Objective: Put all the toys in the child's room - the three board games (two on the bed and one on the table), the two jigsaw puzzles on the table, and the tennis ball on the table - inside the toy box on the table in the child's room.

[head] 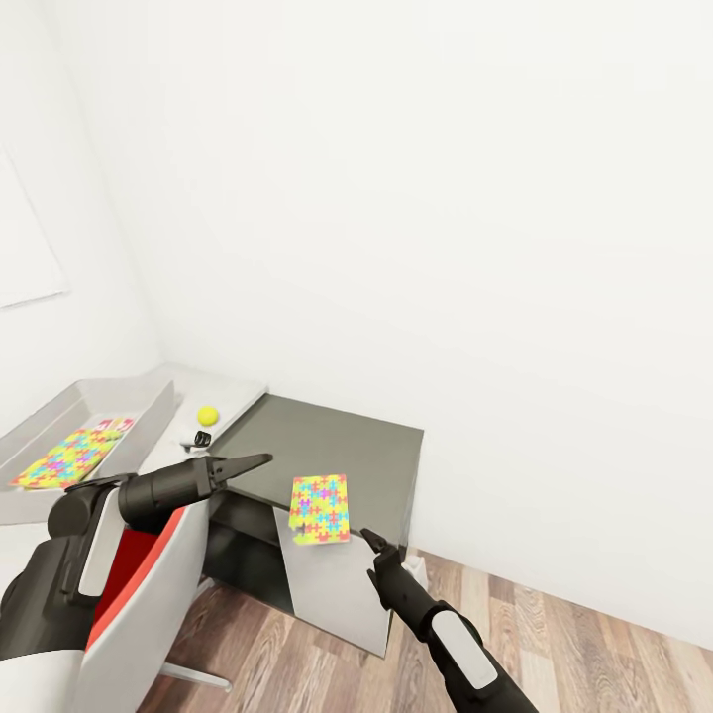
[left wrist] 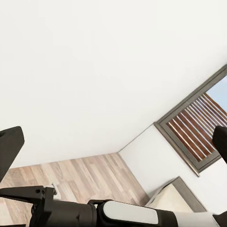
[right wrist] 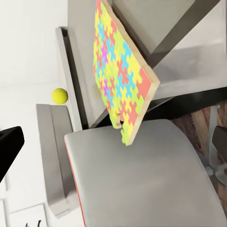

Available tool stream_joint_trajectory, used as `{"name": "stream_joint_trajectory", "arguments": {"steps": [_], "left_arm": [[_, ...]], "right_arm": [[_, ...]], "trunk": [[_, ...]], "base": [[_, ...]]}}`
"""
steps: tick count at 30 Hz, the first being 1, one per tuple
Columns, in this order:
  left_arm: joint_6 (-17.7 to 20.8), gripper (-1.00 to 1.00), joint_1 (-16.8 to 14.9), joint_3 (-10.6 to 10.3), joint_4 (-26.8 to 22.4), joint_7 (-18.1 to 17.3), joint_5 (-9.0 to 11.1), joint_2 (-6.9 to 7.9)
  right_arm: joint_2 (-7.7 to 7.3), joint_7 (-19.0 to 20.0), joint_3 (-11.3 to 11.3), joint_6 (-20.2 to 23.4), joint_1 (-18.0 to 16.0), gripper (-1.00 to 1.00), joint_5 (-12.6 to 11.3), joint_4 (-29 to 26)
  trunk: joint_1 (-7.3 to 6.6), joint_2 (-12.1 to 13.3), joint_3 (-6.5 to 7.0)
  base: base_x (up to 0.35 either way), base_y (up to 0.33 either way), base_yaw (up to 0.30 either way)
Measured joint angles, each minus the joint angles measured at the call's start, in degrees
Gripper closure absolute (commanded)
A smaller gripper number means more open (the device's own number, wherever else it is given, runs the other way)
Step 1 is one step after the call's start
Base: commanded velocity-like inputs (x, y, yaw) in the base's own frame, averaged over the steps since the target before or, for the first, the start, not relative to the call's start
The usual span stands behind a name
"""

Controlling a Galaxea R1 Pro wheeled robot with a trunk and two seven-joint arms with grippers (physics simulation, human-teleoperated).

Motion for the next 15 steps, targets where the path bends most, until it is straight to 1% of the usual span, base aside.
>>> {"name": "stream_joint_trajectory", "arguments": {"steps": [2,5,15], "left_arm": [[0.0,-1.0,0.0,0.0,0.0,0.0,0.0,-0.04],[0.0,-1.0,0.0,0.0,0.0,0.0,0.0,-0.02],[0.0,-1.0,0.0,0.0,0.0,0.0,0.0,-0.08]], "right_arm": [[-0.01,0.0,0.0,0.0,0.0,-1.0,0.0,0.0],[0.0,0.0,0.0,0.0,0.0,-1.0,0.0,0.0],[-0.08,0.0,0.0,0.0,0.0,-1.0,0.0,0.0]], "trunk": [[0.44,-0.8,-0.36],[0.45,-0.8,-0.37],[2.64,-4.8,-2.16]], "base": [[0.0,0.0,0.0],[0.0,0.0,0.0],[0.0,0.0,0.0]]}}
